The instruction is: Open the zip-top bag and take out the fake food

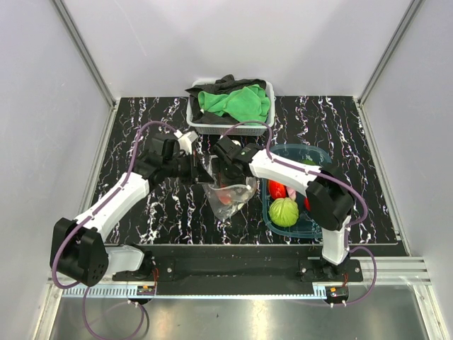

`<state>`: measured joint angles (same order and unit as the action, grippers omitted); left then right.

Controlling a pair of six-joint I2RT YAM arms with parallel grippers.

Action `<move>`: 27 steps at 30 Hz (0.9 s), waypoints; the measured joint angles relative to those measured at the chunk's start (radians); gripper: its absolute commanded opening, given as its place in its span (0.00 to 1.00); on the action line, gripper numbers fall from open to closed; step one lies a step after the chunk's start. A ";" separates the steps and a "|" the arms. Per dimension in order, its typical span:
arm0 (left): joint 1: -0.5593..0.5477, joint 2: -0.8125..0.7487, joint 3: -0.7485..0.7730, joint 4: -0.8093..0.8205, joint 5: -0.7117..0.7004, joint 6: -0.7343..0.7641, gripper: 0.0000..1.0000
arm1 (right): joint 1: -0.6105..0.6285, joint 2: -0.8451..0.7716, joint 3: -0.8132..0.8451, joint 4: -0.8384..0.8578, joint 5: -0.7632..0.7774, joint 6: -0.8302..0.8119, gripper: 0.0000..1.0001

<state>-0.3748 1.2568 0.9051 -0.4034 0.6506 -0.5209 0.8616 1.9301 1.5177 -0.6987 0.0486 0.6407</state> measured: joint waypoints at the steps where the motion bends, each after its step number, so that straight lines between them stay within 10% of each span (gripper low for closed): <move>1: 0.000 0.000 0.007 -0.002 -0.001 -0.005 0.27 | -0.003 -0.006 0.000 0.000 -0.009 0.000 0.73; 9: 0.000 0.067 0.030 -0.045 -0.034 -0.023 0.43 | -0.009 -0.012 -0.010 0.006 -0.029 -0.002 0.73; 15: -0.010 0.110 0.060 -0.062 -0.013 -0.039 0.02 | -0.013 -0.012 -0.032 0.014 -0.024 -0.002 0.73; 27: -0.015 0.109 0.095 -0.122 -0.047 -0.033 0.00 | -0.026 -0.014 -0.034 0.029 -0.041 -0.025 0.56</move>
<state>-0.3901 1.3659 1.0000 -0.5251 0.6033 -0.5541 0.8360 1.9156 1.4841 -0.6701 0.0074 0.6159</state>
